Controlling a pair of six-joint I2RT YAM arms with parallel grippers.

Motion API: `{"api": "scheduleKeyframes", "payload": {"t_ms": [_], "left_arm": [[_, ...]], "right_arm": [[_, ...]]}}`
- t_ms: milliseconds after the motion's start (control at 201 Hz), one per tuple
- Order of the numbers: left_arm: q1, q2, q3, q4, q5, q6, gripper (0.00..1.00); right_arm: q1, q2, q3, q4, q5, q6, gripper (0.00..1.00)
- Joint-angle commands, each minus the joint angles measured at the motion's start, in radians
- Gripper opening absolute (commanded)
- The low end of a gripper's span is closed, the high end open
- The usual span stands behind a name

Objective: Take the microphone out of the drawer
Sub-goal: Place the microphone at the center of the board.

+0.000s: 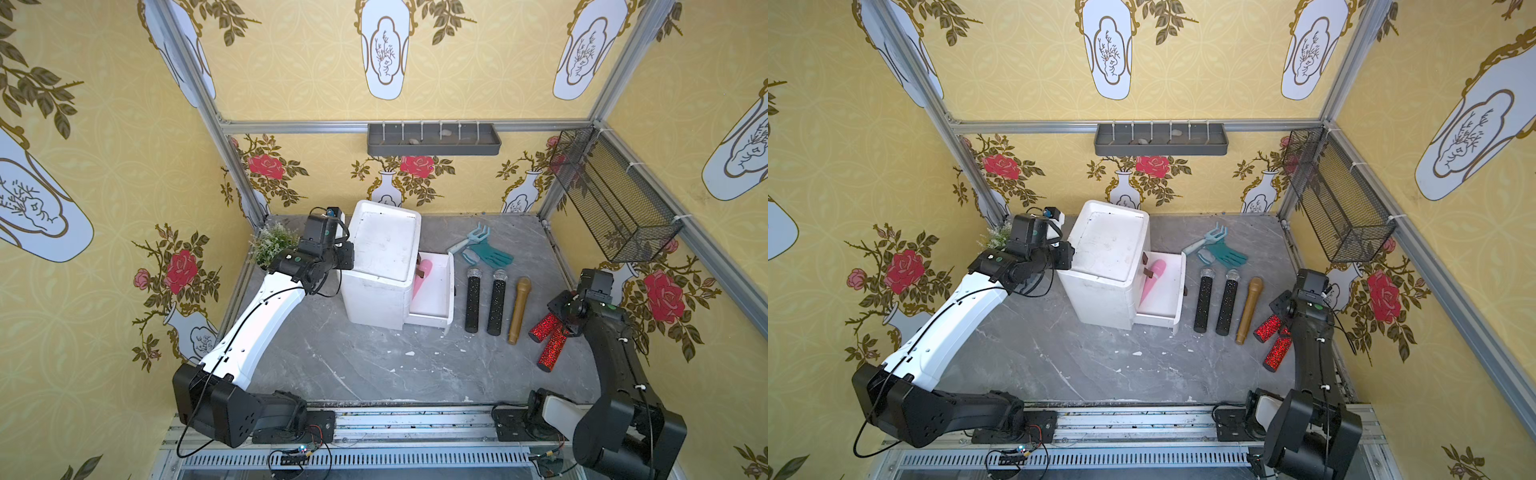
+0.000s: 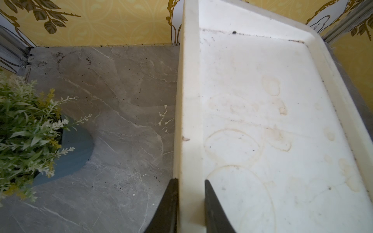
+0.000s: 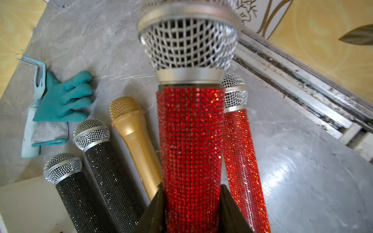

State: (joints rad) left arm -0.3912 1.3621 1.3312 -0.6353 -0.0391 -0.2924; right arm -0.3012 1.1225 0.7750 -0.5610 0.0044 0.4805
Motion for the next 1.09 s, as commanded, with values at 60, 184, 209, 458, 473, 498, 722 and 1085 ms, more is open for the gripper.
{"api": "scheduleKeyframes", "payload": {"t_ms": [60, 184, 209, 458, 473, 498, 722, 1085], "left_arm": [[-0.001, 0.015, -0.020, -0.065, 0.065, -0.014, 0.00], [-0.002, 0.011, -0.021, -0.064, 0.062, -0.008, 0.00], [-0.001, 0.012, -0.020, -0.064, 0.061, -0.007, 0.00], [-0.001, 0.011, -0.017, -0.068, 0.063, -0.011, 0.00], [-0.001, 0.011, -0.018, -0.068, 0.062, -0.012, 0.00], [-0.001, 0.010, -0.020, -0.066, 0.062, -0.014, 0.00], [-0.001, 0.005, -0.023, -0.065, 0.062, -0.016, 0.00], [-0.001, 0.003, -0.024, -0.067, 0.059, -0.017, 0.00]], "right_arm": [[0.000, 0.077, 0.003, 0.110, -0.043, -0.063, 0.22], [0.001, 0.132, -0.016, 0.150, -0.098, -0.067, 0.23], [0.001, 0.140, -0.021, 0.159, -0.110, -0.069, 0.23], [0.001, 0.210, -0.034, 0.188, -0.097, -0.077, 0.24], [0.001, 0.214, -0.035, 0.190, -0.097, -0.077, 0.25], [0.001, 0.218, -0.036, 0.193, -0.096, -0.078, 0.25], [0.002, 0.264, -0.049, 0.211, -0.070, -0.076, 0.28], [0.020, 0.310, -0.058, 0.244, -0.078, -0.073, 0.44]]}}
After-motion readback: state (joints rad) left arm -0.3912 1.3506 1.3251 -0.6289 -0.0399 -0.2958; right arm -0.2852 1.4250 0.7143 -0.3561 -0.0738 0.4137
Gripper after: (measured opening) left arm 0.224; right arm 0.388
